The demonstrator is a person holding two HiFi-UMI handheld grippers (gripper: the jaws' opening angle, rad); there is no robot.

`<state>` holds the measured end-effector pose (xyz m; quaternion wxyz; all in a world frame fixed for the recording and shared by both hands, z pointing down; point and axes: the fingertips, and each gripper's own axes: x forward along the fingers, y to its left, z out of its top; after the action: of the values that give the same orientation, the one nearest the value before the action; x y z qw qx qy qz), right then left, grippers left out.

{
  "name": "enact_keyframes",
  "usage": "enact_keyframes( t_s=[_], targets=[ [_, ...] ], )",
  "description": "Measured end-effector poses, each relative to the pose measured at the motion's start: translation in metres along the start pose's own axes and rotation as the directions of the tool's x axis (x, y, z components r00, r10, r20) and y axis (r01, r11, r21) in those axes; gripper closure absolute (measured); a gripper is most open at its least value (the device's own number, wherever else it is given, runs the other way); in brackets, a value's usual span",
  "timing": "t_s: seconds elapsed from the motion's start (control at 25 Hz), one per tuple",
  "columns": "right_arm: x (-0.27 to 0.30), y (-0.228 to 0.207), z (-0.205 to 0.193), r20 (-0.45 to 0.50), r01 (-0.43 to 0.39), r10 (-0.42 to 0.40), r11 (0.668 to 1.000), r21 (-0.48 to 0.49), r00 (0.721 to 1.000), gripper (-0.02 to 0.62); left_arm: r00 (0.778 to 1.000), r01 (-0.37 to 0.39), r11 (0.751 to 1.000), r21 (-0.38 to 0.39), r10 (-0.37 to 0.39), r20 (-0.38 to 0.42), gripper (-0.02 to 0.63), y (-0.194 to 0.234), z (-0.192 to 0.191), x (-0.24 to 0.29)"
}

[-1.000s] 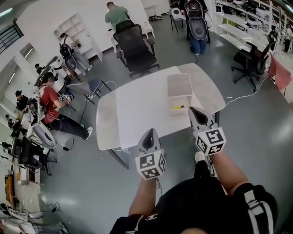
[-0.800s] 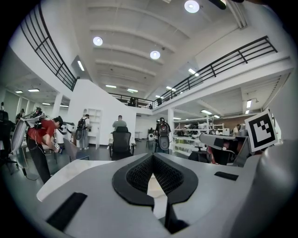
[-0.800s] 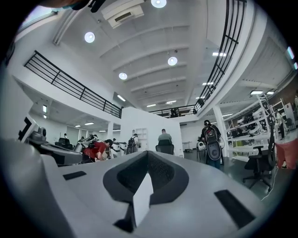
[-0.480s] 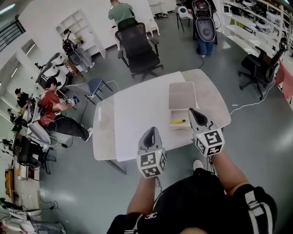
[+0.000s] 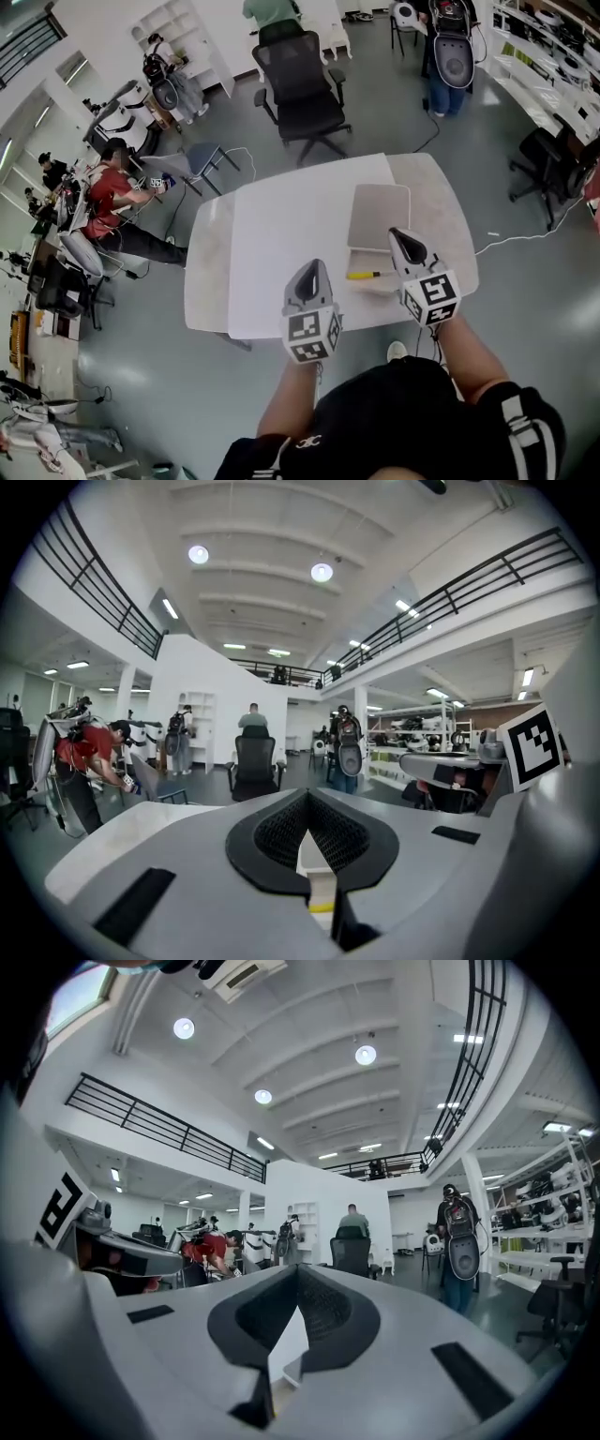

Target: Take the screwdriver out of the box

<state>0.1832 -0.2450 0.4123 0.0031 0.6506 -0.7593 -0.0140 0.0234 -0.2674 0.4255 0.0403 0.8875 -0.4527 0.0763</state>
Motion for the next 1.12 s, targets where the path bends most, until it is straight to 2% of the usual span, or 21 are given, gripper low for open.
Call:
enact_keyframes(
  t_s=[0.16,0.32,0.56,0.76,0.92,1.12],
  targets=[
    [0.012,-0.015,-0.018,-0.054,-0.08,0.081,0.996,0.036,0.995,0.583,0.999,-0.044,0.999,-0.018,0.044,-0.025,0.592,-0.009,-0.004,0.015],
    [0.027,-0.021,-0.031,-0.108,-0.168,0.172,0.985,0.045,0.979,0.583,0.994,-0.097,0.995,-0.031,0.096,-0.046,0.592,-0.008,-0.004,0.025],
    [0.041,-0.013,-0.061,-0.214,-0.314,0.312,0.949,0.027,0.925,0.583,0.985,-0.16,0.987,-0.027,0.157,-0.076,0.592,0.01,-0.016,0.031],
    [0.057,-0.007,-0.088,-0.294,-0.384,0.36,0.923,-0.025,0.885,0.583,0.981,-0.174,0.985,-0.016,0.172,-0.093,0.592,0.03,-0.026,0.038],
    [0.059,-0.001,-0.113,-0.401,-0.466,0.396,0.88,-0.091,0.826,0.583,0.98,-0.177,0.984,-0.016,0.175,-0.098,0.592,0.035,-0.029,0.037],
    [0.059,0.013,-0.143,-0.538,-0.593,0.453,0.798,-0.113,0.711,0.583,0.977,-0.181,0.983,-0.02,0.178,-0.121,0.592,0.047,-0.036,0.038]
  ],
)
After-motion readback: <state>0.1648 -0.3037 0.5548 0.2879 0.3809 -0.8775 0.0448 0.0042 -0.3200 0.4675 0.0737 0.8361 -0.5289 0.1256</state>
